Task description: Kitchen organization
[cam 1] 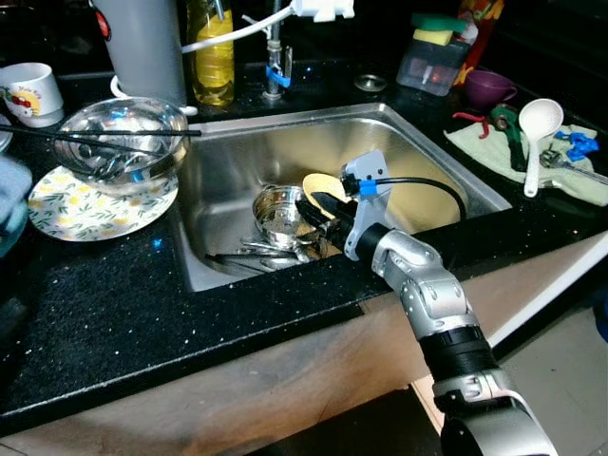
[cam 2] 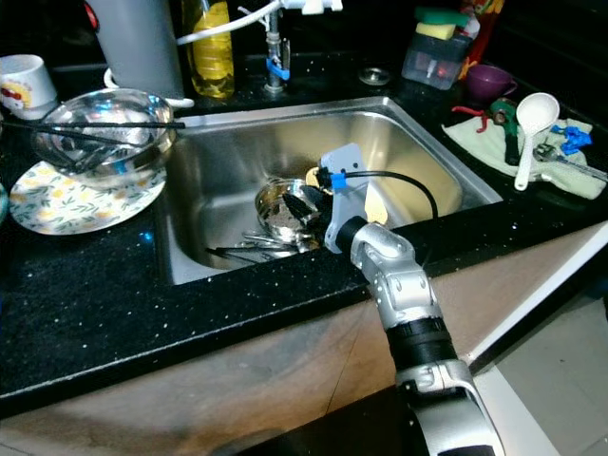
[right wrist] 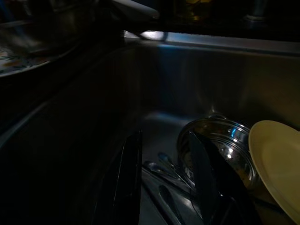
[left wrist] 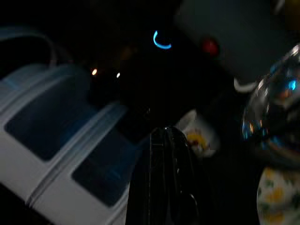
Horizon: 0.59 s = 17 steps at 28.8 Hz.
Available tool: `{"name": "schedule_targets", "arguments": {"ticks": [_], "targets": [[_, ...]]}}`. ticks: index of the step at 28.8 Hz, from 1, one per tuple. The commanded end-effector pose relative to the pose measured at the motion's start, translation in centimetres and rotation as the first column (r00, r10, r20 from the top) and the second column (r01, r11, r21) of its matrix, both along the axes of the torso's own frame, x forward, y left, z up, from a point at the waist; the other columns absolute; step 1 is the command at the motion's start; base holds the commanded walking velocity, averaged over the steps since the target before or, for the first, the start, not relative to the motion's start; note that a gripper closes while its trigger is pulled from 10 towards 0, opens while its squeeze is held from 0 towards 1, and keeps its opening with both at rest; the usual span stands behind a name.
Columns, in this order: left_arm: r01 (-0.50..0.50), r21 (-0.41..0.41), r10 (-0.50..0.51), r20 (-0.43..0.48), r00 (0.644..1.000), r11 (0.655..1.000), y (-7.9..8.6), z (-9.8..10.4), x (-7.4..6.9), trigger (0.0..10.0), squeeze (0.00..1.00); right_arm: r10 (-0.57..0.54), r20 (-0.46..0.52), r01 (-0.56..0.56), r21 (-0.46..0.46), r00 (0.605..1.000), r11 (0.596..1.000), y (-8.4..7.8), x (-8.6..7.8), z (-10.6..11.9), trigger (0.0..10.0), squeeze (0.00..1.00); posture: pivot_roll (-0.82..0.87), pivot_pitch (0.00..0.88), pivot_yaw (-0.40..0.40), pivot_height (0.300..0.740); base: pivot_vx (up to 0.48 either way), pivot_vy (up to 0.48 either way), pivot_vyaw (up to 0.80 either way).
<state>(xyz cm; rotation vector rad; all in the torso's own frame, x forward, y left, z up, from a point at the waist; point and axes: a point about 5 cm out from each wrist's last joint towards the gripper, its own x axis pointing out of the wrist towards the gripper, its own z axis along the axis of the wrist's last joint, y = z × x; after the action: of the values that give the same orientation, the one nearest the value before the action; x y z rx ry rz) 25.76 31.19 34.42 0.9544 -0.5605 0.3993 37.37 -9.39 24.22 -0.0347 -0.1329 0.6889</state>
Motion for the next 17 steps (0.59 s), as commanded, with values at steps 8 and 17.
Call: {"name": "schedule_targets", "arguments": {"ticks": [8, 17], "targets": [[0.151, -0.050, -0.145, 0.102, 0.984, 0.987, -1.7, 2.3, -0.1, 0.0, 0.00, -0.003, -0.017, 0.003, 0.020, 1.000, 1.000, -0.2, -0.1, -0.1, 10.0, 0.00, 0.03, 0.186, -0.060, 0.740, 0.000, 0.000, 0.00], [0.613, -0.488, -0.590, 0.222, 0.776, 0.622, -5.2, 3.6, 0.8, 0.0, 0.00, 0.000, -0.020, 0.001, 0.023, 1.000, 1.000, -0.2, -0.2, -0.1, 10.0, 0.00, 0.03, 0.193, -0.061, 0.740, 0.000, 0.000, 0.00]]}}
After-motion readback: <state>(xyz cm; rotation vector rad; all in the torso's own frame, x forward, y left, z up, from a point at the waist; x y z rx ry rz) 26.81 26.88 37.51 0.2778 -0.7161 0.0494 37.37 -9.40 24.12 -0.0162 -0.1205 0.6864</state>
